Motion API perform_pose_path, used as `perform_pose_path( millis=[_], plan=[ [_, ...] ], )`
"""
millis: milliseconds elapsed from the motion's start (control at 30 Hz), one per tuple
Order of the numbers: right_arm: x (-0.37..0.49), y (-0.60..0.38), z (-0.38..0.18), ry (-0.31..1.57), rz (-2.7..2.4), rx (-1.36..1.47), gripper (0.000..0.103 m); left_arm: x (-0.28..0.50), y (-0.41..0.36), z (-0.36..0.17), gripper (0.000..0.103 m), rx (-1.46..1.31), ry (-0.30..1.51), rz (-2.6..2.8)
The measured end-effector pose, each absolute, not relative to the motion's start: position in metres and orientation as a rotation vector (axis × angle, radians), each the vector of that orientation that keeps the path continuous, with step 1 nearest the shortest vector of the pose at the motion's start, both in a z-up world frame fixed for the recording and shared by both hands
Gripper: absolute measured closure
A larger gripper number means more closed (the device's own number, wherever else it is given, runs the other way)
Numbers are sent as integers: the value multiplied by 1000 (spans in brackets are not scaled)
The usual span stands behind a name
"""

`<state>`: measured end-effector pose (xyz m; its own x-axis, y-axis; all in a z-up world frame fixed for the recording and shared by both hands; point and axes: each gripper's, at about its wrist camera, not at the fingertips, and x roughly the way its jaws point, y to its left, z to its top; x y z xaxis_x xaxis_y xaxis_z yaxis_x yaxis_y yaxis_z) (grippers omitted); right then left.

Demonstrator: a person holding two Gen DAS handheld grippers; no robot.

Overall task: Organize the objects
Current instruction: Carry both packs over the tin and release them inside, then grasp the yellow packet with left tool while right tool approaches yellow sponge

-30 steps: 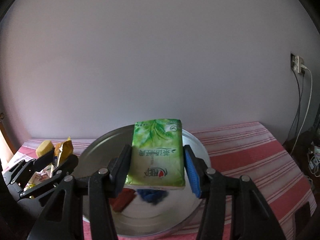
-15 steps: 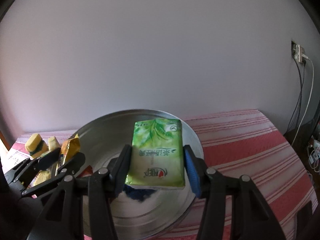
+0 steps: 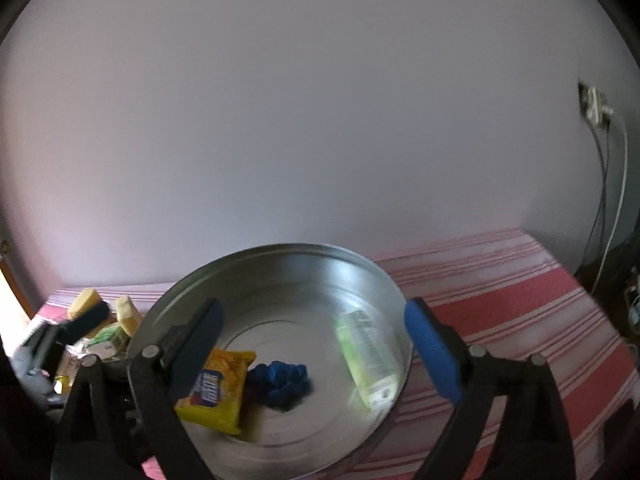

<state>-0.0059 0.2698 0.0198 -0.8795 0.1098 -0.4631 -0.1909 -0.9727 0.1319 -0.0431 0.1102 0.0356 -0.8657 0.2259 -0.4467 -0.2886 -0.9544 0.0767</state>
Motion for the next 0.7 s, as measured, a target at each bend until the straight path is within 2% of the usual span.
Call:
perform_pose_path(
  millis=[133,700],
  plan=[
    [-5,260,22,187,2874,-684,10,-42,96,32,14,-678,143,2820],
    [-4,252,22,163,2857,-673,10,-55,80,25,14,-717,98,2903]
  ],
)
